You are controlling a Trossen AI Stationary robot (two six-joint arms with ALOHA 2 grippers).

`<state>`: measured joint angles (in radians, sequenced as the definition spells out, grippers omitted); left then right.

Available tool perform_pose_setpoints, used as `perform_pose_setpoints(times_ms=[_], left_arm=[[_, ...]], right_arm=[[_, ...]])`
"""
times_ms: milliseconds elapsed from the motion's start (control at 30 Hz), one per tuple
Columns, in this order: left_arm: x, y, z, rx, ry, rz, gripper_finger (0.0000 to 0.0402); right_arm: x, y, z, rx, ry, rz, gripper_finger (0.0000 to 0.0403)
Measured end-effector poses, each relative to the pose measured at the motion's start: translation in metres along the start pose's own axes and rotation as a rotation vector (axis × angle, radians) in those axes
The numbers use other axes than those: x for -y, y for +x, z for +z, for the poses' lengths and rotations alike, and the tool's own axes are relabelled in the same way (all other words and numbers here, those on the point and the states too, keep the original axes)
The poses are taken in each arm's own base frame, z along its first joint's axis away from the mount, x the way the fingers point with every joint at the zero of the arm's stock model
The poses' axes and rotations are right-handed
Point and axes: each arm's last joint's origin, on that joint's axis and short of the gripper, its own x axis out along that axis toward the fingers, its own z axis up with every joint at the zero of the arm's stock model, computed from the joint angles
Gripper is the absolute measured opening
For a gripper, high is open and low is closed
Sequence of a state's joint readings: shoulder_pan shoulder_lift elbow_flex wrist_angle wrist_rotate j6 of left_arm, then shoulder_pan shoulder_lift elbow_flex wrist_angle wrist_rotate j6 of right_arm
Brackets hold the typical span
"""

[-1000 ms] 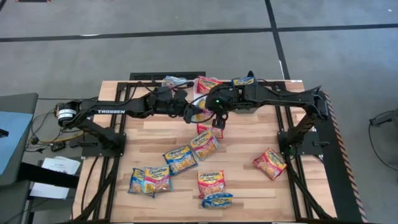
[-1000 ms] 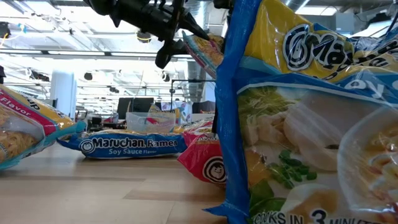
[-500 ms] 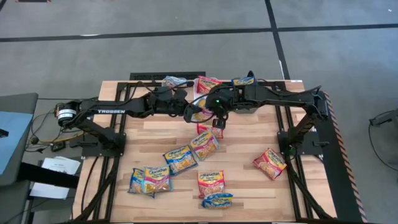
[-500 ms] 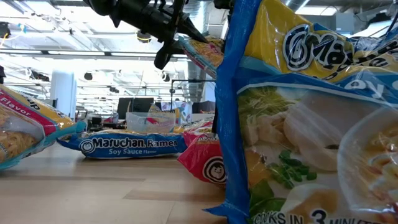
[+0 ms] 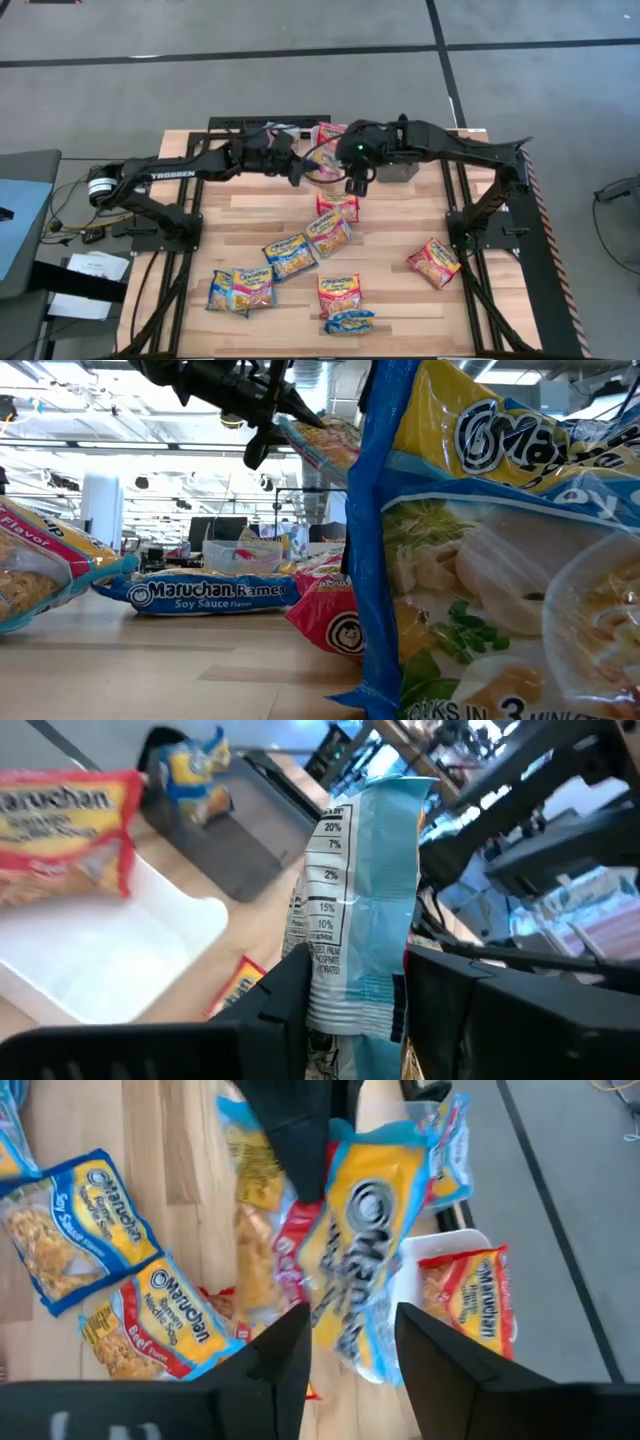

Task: Sort Maruchan noodles
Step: Put the light blue bag into the transparent bin

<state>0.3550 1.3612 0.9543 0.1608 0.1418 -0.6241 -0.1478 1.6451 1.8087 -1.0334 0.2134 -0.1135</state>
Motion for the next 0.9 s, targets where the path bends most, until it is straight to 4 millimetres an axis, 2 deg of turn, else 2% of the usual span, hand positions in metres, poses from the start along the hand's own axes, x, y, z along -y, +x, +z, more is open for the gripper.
perform_pose_setpoints(times_ms=[133,333,567,700,900], left_arm=[[-0.007,-0.012,0.012,0.024,-0.006,0.017,0.0102],[-0.016,-0.042,0.025,0.038,0.044,0.126,0.0102],[-0.023,-0.077,0.03,0.055,0.112,0.311,0.0102],[-0.034,-0.089,0.019,0.117,0.102,0.343,0.0102],[-0.065,-0.091,-0.015,0.245,0.042,0.355,0.0102]], right_arm=[[0.005,-0.018,0.006,0.017,0.003,-0.001,0.0171],[0.009,-0.039,0.008,0.003,0.001,0.0,0.0163],[0.015,-0.047,0.006,-0.024,0.004,-0.004,0.0156],[0.017,-0.046,0.005,-0.035,0.008,-0.007,0.0154],[0.019,-0.046,0.004,-0.04,0.013,-0.011,0.0154]])
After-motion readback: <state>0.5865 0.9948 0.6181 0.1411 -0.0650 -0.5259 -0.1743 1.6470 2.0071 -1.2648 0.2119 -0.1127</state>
